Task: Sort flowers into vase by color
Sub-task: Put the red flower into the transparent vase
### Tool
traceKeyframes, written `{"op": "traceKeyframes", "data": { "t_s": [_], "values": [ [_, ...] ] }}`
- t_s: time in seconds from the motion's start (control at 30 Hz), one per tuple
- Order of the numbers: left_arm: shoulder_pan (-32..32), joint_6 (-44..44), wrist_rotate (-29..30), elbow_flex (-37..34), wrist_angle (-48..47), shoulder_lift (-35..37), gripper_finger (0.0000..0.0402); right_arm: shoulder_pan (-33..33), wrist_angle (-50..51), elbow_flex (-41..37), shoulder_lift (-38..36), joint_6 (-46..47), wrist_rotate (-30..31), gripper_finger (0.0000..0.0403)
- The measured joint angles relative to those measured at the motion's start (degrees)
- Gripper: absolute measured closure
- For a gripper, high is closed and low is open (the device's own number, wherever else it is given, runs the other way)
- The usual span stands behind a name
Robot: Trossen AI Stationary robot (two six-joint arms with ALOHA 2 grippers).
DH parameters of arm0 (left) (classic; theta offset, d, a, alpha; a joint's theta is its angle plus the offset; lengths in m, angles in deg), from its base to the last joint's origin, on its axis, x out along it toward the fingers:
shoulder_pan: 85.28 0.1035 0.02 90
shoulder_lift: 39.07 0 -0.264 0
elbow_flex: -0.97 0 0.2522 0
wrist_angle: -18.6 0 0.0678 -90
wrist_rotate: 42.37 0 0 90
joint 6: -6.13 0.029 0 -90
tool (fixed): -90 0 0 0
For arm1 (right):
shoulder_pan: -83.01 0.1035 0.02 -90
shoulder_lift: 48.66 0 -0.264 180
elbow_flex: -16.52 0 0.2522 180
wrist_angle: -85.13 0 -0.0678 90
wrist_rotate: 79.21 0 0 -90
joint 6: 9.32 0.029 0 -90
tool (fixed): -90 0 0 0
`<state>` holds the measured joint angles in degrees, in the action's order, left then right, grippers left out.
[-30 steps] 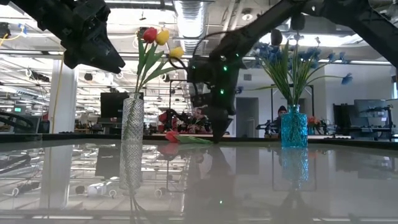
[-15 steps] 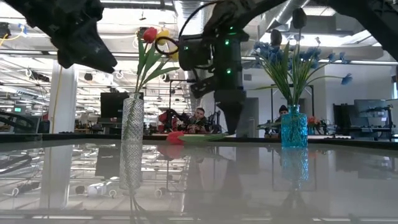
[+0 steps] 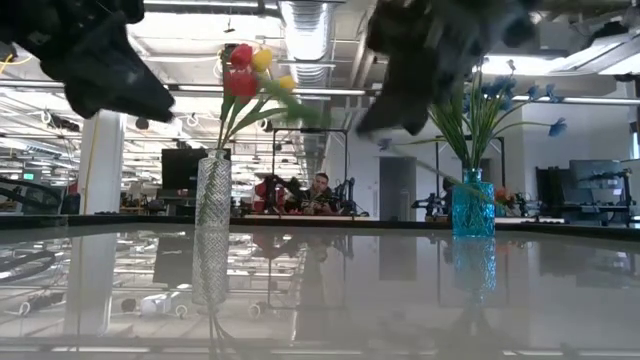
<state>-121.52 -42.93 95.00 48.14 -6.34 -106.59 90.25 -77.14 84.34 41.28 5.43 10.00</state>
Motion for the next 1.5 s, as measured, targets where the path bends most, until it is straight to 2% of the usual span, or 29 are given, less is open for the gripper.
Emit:
{"op": "traceKeyframes", "data": {
  "t_s": [0.13,0.23,0.3,0.4,0.5,0.57,0.73,0.8,1.1,1.3,1.5],
  "values": [
    [0.2,8.9,4.5,0.0,18.5,-11.0,0.0266,1.8,-25.1,-9.6,-3.9,2.4,-0.2,0.0387],
    [2.1,18.1,5.9,0.0,38.3,-19.4,0.0266,2.9,-42.1,-14.2,-3.6,2.4,-0.8,0.0387],
    [4.1,23.9,3.6,0.0,52.0,-24.8,0.0266,3.7,-50.4,-15.4,-2.3,2.4,-0.9,0.0387],
    [8.0,29.8,-2.8,0.0,71.0,-32.0,0.0266,4.6,-56.9,-15.4,0.3,2.4,-1.0,0.0387],
    [12.0,32.1,-9.4,0.7,82.6,-37.4,0.0266,5.4,-61.5,-15.4,3.0,2.4,-1.0,0.0387],
    [14.1,31.6,-13.1,1.3,85.4,-39.8,0.0266,5.6,-63.4,-15.4,4.2,2.4,-1.0,0.0386],
    [17.6,30.0,-28.0,2.7,85.2,-42.0,0.0266,5.3,-63.2,-15.4,4.7,2.3,-0.9,0.0385],
    [18.0,30.0,-31.1,2.6,85.2,-42.1,0.0266,5.0,-63.2,-15.4,4.8,1.9,-0.9,0.0385],
    [18.2,36.7,-31.5,3.6,86.3,-42.1,0.0266,3.9,-63.0,-15.5,4.8,1.7,-0.8,0.0385],
    [18.6,41.6,-30.5,4.5,90.9,-42.1,0.0267,3.3,-63.2,-15.5,4.8,1.3,-0.8,0.0385],
    [18.6,42.2,-29.1,4.5,91.2,-42.1,0.0283,2.4,-63.2,-15.5,4.8,1.3,-0.8,0.0385]
  ]
}}
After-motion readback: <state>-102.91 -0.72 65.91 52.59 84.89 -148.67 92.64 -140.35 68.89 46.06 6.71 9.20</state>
